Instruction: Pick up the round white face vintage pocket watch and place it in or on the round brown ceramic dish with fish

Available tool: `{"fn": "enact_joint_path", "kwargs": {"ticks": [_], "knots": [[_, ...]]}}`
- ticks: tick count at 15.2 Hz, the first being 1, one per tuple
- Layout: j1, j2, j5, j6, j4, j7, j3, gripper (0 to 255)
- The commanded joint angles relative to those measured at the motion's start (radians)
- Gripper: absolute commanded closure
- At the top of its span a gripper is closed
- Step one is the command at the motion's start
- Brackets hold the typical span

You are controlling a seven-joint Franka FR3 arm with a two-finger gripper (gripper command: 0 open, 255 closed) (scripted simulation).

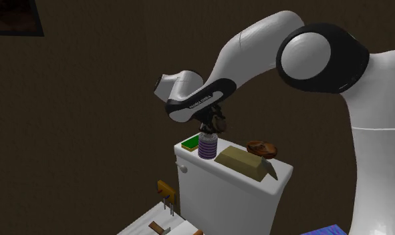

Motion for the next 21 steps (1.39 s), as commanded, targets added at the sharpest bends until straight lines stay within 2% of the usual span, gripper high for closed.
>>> {"fn": "enact_joint_path", "kwargs": {"ticks": [1,8,13,21], "knots": [[-0.038,-0.065,0.001,0.057,-0.102,0.004,-0.007,255],[-0.149,-0.247,-0.02,0.228,-0.354,-0.031,-0.059,255],[-0.231,-0.367,-0.064,0.364,-0.513,-0.073,-0.124,255],[-0.231,-0.302,-0.109,0.406,-0.537,0.011,-0.129,255]]}}
